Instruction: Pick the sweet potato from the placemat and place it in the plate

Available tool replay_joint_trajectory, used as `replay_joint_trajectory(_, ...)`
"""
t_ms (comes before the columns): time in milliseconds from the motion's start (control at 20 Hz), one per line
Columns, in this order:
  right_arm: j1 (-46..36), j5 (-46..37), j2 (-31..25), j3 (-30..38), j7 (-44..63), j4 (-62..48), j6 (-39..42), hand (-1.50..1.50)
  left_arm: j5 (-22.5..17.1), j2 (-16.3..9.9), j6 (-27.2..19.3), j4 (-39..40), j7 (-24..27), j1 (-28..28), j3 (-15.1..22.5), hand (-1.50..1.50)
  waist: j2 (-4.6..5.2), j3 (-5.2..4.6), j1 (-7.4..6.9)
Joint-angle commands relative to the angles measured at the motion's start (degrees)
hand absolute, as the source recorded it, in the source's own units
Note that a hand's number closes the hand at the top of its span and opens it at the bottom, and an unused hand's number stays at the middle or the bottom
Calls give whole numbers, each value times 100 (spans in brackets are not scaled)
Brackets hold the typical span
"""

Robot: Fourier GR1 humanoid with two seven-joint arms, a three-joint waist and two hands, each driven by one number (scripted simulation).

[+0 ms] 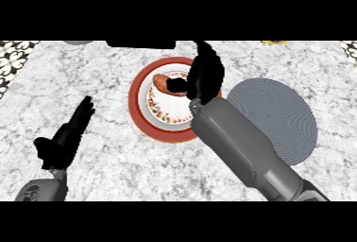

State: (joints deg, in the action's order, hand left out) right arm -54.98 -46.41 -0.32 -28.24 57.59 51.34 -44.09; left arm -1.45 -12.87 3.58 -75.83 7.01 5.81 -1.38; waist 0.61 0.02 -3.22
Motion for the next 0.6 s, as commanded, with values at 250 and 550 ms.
replay_joint_trajectory(250, 1015, 517, 31, 401, -622, 1000, -2312, -150, -50, -37, -90, -161, -153, -135, -142, 0, -56, 14, 229)
replay_joint_trajectory(550, 2452, 1114, -403, 265, -1576, 2732, -2035, -150, 27, -49, -97, -108, 58, -397, -201, 0, -73, 3, 362)
